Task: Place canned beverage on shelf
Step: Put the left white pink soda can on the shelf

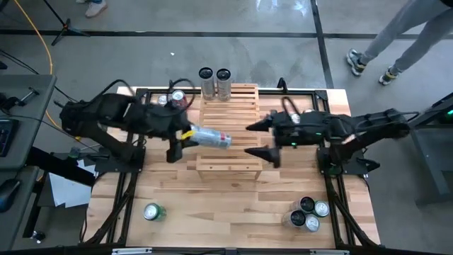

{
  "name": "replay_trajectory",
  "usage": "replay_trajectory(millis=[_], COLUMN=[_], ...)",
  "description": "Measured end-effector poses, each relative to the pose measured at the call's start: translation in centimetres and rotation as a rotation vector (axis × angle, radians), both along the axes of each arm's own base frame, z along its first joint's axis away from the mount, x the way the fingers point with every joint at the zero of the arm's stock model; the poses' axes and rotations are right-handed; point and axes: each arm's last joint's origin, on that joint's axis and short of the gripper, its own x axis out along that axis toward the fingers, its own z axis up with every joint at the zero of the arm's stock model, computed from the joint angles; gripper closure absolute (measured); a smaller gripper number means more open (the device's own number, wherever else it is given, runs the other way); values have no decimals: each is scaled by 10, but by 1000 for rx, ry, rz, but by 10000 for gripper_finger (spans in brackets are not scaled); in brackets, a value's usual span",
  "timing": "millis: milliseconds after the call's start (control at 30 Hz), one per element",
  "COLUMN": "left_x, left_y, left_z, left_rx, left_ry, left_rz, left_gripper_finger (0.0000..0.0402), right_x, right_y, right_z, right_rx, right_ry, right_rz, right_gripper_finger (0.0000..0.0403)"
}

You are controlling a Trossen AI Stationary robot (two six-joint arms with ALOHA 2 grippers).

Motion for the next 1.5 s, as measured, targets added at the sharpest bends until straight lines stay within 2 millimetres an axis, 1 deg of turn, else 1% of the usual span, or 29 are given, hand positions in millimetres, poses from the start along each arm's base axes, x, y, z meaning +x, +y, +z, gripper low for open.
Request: replay_trajectory(millis=[100, 233, 300, 400, 533, 633, 733, 867, 1000, 1267, 1400, 1500], left_x=[10, 24, 26, 26, 26, 26, 26, 25, 26, 34, 34, 34], left_y=[17, 37, 44, 54, 64, 71, 77, 85, 88, 87, 87, 87], left_z=[-7, -15, -17, -16, -16, -14, -14, -14, -12, -3, -2, -3], left_rx=[69, 142, 172, 195, 199, 180, 123, 5, -107, -290, -316, -330], left_ry=[59, 124, 139, 141, 138, 117, 94, 53, -11, -179, -190, -189], left_rz=[3, 14, 16, 18, 66, 127, 208, 342, 449, 494, 508, 520], left_gripper_finger=[166, 166, 166, 166, 166, 166, 166, 166, 166, 166, 166, 166], right_x=[22, 47, 59, 76, 99, 113, 124, 132, 135, 135, 135, 135], right_y=[-8, -20, -27, -35, -45, -51, -55, -58, -58, -58, -58, -58], right_z=[-1, 0, 2, 5, 5, 2, 0, -2, -3, -3, -3, -3], right_rx=[-126, -270, -325, -369, -393, -429, -519, -686, -778, -832, -828, -828], right_ry=[136, 315, 377, 422, 457, 483, 511, 564, 593, 602, 600, 599], right_rz=[-38, -141, -183, -219, -246, -278, -314, -362, -356, -329, -328, -322], right_gripper_finger=[11, 11, 11, 11, 11, 11, 11, 11, 11, 11, 12, 23])
